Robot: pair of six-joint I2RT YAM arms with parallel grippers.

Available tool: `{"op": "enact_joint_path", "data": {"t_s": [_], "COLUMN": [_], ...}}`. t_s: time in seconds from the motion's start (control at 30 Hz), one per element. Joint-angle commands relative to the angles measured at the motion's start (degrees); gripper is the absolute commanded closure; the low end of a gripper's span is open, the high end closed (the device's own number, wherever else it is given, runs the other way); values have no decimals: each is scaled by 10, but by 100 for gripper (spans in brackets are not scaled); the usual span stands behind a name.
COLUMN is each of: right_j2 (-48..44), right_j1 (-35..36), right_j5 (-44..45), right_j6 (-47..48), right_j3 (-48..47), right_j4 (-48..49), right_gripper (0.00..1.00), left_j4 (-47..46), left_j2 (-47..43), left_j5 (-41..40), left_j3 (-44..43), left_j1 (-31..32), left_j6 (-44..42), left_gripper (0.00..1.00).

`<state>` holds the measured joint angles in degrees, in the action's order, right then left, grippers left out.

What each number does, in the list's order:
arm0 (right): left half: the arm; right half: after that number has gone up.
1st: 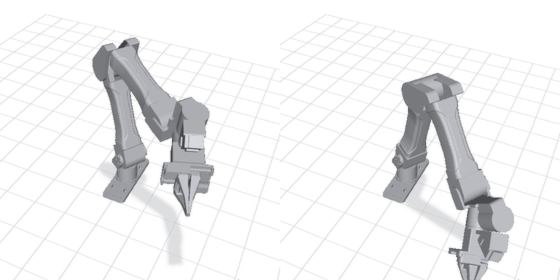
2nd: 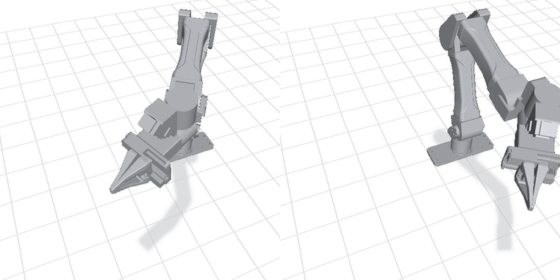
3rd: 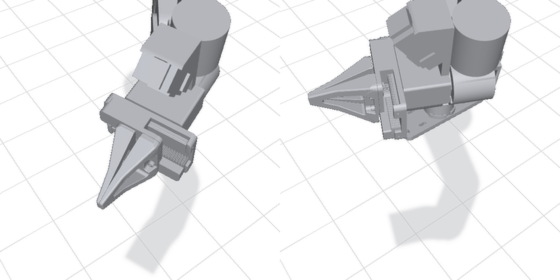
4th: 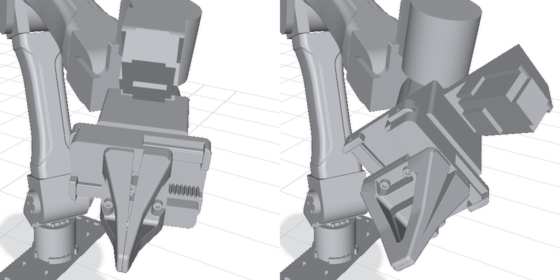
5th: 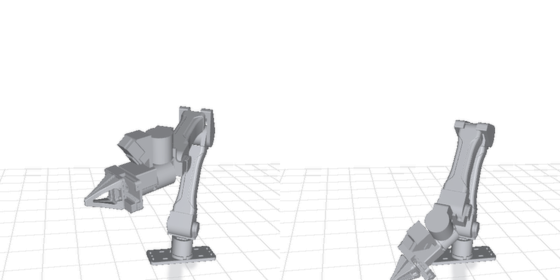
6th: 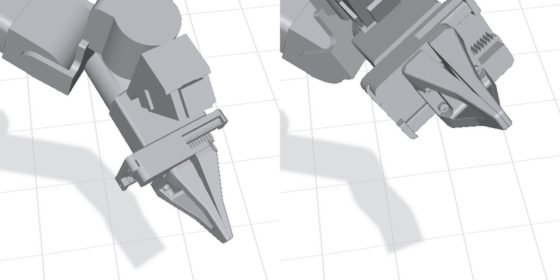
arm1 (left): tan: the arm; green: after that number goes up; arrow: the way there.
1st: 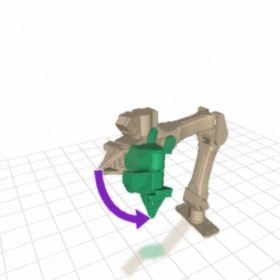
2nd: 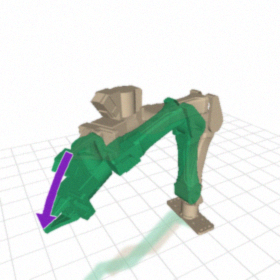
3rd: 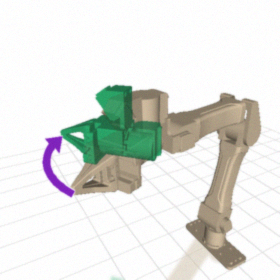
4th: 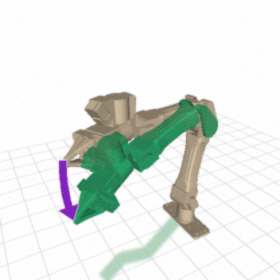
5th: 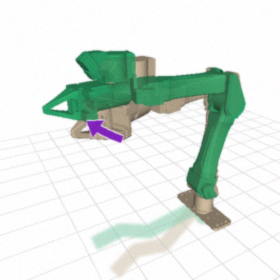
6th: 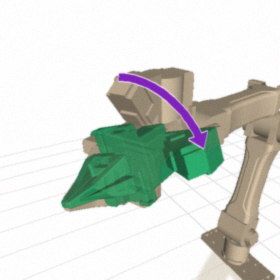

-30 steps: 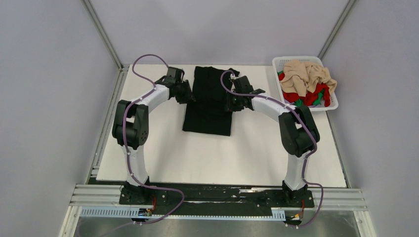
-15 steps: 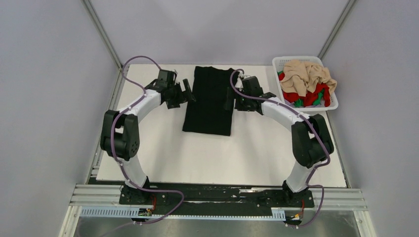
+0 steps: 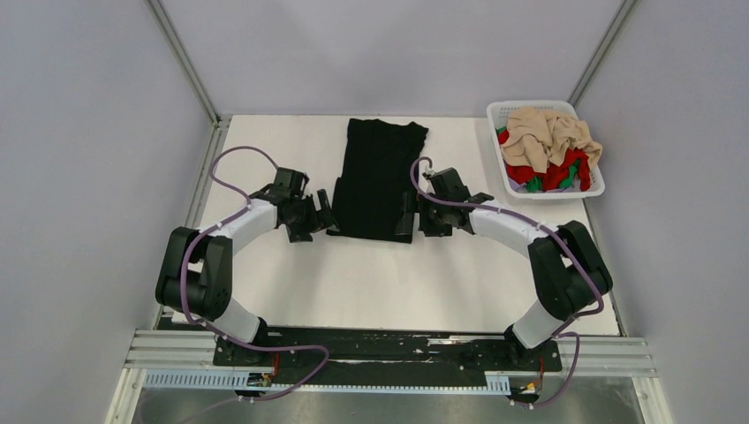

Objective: Fold and stack the t-shirts
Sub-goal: Grab one side of the 2/3 rectangular tshirt with both arms

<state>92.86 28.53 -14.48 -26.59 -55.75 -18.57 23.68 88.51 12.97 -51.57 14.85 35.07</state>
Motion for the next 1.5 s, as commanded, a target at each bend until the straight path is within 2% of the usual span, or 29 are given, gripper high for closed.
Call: {"op": "enact_joint_path", "data": {"t_s": [0.0,0.1,0.2,0.3,0.43,0.63,0.7,0.77,0.87,1.0,1.03,1.13,1.23,1.3,1.47], "right_j2": [17,34,45,52,60,79,86,93,96,91,85,48,-5,-36,-129], "right_j1": [14,19,22,26,30,33,33,33,33,33,33,42,53,64,93], "right_j5": [0,9,6,6,14,39,49,55,64,69,64,33,-47,-95,-190], "right_j6": [-27,-29,-29,-31,-30,-26,-25,-24,-23,-15,-10,18,39,44,36], "right_j3": [-11,-13,-12,-8,-1,-3,-5,-7,-4,-3,1,27,59,74,82], "right_j4": [24,24,24,24,24,31,37,46,68,81,82,80,59,27,-69], "right_gripper": [8,19,35,45,51,55,58,62,74,98,100,100,100,100,100], "left_j4": [-48,-52,-53,-58,-67,-76,-82,-84,-93,-138,-143,-144,-142,-120,29], "left_j2": [17,47,62,68,80,122,133,144,158,141,135,82,18,-64,-250], "left_j5": [18,25,32,39,40,46,46,45,46,56,54,52,70,82,73], "left_j3": [2,-4,-6,-1,3,-12,-15,-19,-20,9,15,49,89,117,159], "left_j1": [-1,-1,-1,-1,-1,-1,-1,-1,-1,-1,-1,-1,-1,-1,0], "left_j6": [11,9,8,8,7,7,8,6,3,16,16,10,4,7,5], "left_gripper": [12,27,40,52,57,63,69,78,100,100,100,100,100,100,100]}}
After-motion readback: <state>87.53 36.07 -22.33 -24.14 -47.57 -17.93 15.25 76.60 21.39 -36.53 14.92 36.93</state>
